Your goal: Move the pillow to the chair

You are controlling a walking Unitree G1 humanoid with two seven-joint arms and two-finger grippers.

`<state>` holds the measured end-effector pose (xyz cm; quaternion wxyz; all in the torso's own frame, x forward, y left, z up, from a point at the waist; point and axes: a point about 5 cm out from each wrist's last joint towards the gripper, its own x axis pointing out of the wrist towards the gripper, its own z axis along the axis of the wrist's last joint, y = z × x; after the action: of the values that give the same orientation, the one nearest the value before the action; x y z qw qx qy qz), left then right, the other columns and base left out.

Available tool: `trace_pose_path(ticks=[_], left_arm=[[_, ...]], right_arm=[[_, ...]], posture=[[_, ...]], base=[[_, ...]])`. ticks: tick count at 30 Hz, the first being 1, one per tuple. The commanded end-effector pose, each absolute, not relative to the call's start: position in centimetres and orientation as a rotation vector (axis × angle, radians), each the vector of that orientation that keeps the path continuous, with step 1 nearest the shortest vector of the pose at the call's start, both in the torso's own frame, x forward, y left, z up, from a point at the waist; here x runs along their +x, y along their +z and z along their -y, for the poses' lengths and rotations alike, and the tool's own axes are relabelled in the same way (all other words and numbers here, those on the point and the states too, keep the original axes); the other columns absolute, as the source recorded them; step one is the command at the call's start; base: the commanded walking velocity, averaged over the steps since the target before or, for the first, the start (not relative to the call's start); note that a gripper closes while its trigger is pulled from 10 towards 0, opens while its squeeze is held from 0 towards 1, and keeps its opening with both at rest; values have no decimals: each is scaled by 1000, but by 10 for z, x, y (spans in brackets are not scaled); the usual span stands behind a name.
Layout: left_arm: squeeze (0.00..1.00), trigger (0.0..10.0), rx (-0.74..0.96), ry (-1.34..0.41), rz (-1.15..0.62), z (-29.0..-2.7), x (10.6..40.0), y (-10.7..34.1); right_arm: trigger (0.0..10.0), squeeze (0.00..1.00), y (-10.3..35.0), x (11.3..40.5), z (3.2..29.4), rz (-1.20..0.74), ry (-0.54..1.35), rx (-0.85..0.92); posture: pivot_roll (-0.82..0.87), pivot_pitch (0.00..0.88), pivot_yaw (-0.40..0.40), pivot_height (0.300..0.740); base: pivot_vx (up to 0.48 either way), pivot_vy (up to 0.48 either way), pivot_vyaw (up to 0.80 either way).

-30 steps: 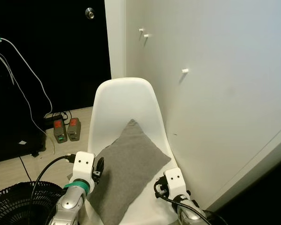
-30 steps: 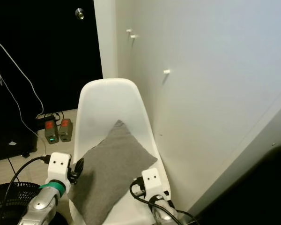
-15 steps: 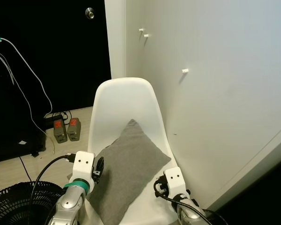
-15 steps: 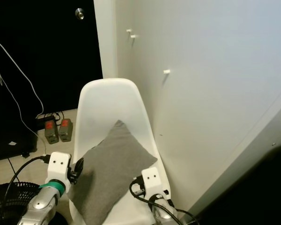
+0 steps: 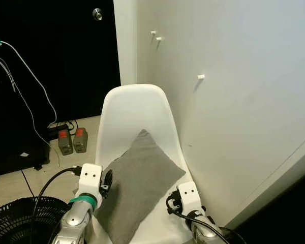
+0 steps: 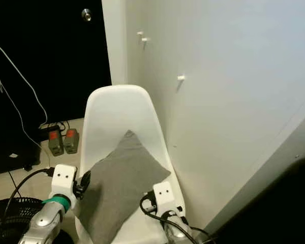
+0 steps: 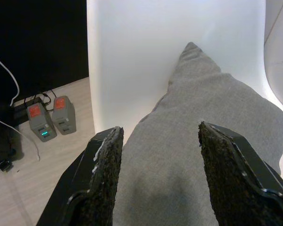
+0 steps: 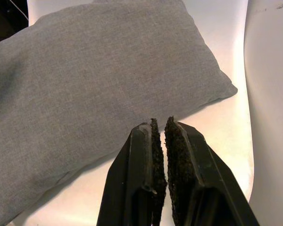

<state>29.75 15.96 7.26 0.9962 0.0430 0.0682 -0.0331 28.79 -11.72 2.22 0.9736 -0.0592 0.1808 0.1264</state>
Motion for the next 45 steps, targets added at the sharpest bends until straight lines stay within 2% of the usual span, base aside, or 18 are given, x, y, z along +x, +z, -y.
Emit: trace_pose_path(ticks=[1,18,22,27,45], left_arm=[[0,10000,90,-60,-164,-162,294,66],[0,10000,90,-71,-171,-161,294,65],[0,10000,97,-60,-183,-167,294,63],[0,10000,95,-52,-194,-169,293,61],[0,10000,85,93,-259,-192,275,46]], right_arm=[[10000,0,18,285,118,-387,246,-105],[10000,0,17,284,117,-387,242,-102],[10000,0,15,283,112,-385,237,-97],[10000,0,14,282,112,-382,214,-76],[10000,0,33,294,136,-238,54,13]], posture=[[-82,61,66,740],[-88,63,73,740],[-67,41,104,740],[-63,37,104,740],[-27,27,-5,740]], base=[[0,0,0],[0,0,0],[0,0,0],[0,0,0],[0,0,0]])
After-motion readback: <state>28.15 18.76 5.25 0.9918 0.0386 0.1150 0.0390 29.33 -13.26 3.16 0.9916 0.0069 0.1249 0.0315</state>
